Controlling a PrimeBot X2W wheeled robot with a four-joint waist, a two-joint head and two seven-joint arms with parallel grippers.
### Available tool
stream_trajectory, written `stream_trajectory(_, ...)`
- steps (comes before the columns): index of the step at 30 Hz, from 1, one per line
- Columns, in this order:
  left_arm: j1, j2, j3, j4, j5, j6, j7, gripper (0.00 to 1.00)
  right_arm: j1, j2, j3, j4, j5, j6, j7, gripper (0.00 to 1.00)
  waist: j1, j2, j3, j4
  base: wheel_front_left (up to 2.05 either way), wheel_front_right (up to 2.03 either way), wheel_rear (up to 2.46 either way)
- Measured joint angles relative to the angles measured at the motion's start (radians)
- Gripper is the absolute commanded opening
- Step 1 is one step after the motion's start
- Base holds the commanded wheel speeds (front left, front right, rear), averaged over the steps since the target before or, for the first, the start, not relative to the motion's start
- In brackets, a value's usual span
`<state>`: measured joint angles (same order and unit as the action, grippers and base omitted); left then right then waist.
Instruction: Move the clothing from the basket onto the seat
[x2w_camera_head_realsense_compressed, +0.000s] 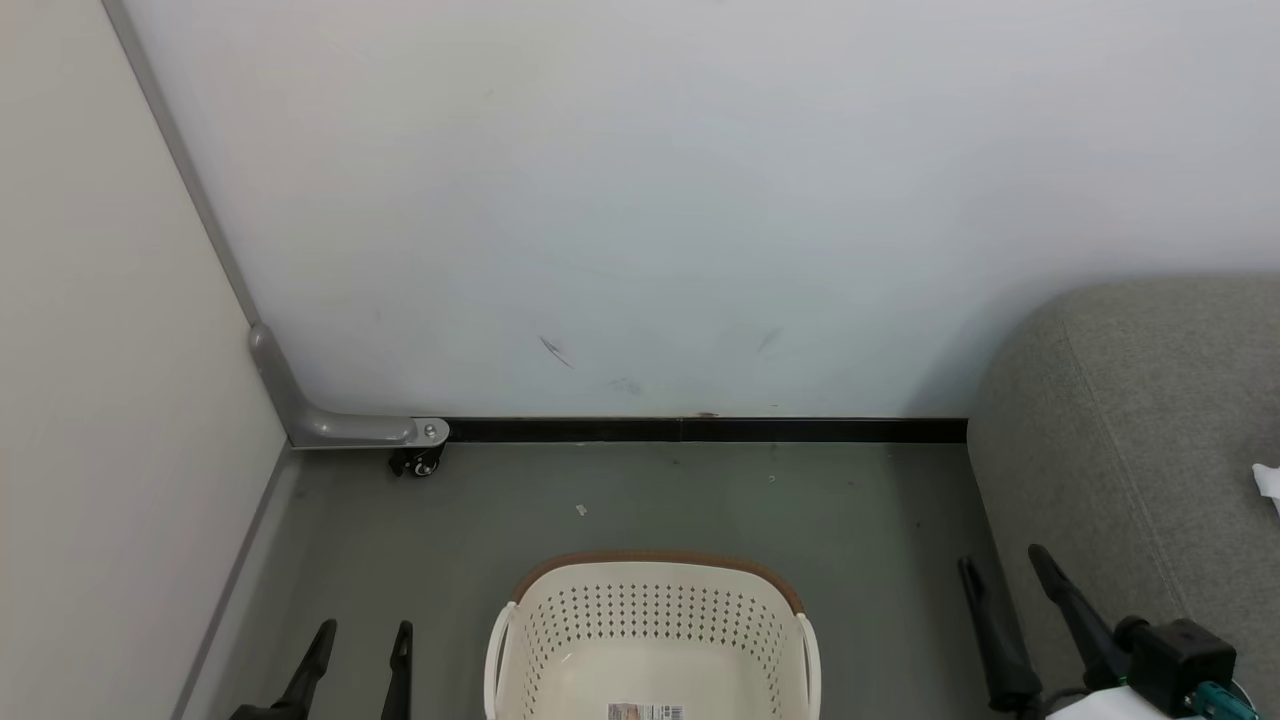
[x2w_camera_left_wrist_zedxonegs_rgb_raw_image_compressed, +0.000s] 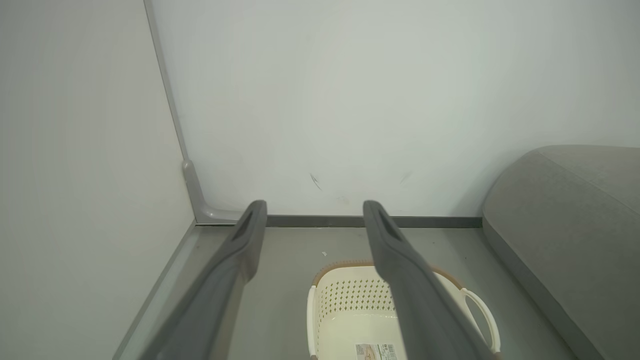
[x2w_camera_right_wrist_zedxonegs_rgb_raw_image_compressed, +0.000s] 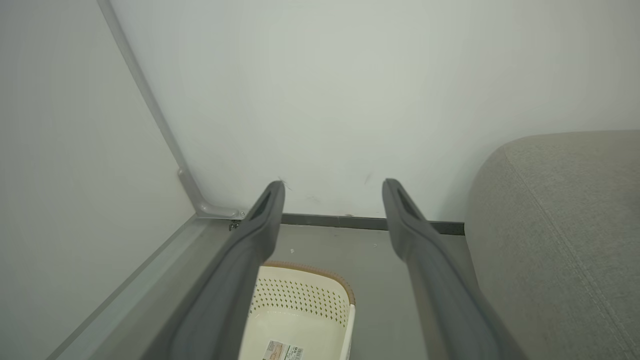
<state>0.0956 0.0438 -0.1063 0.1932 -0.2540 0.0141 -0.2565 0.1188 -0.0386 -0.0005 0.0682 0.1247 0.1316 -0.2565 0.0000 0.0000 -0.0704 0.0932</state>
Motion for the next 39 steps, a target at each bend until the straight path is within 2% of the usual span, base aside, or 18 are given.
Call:
stream_trajectory(18,0.0,-0.002,0.016,0.007,-0.018,-0.056,0.0,1.0,0.0,0.0,0.012,-0.001,0.036,0.0,0.0,1.0,0.0,0.0,-0.001,-0.013,0.0,0.0,0.0)
stream_trajectory(39,0.0,-0.002,0.018,0.013,-0.045,-0.079,0.0,1.0,0.0,0.0,0.011,-0.001,0.044,0.0,0.0,1.0,0.0,0.0,-0.004,-0.016,0.0,0.0,0.0)
